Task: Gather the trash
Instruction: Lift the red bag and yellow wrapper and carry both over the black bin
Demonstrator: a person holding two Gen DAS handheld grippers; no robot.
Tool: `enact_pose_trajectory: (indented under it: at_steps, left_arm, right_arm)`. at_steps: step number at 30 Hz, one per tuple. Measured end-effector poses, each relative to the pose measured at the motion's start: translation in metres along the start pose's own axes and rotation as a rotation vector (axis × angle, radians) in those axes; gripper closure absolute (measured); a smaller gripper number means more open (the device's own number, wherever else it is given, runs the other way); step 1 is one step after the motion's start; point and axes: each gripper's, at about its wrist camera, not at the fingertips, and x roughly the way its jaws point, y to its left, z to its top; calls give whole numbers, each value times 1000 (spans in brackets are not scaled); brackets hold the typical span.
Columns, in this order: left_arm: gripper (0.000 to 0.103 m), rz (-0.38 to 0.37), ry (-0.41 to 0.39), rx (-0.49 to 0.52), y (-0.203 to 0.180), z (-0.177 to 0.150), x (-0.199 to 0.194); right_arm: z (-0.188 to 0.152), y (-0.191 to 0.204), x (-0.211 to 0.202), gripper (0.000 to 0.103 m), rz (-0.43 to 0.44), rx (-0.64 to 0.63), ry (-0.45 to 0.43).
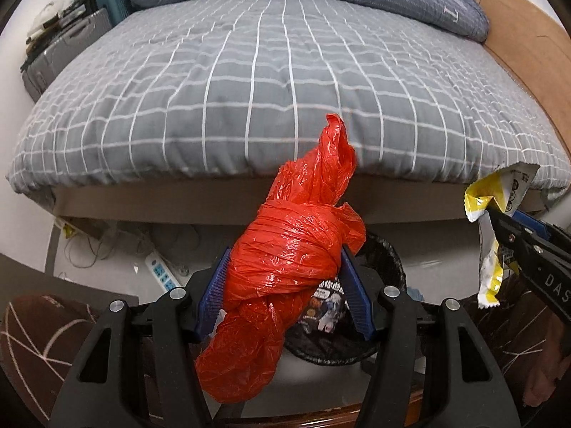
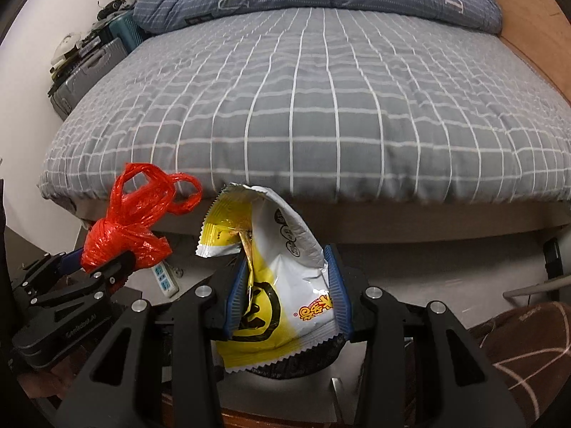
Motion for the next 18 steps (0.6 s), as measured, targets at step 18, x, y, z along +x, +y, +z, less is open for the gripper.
enact_pose_trajectory:
  at_steps: [18]
  left_arm:
    - [45,-13,135,-32,21,-17,69]
  right_arm:
    - [-18,20,91,63,15,-59,164]
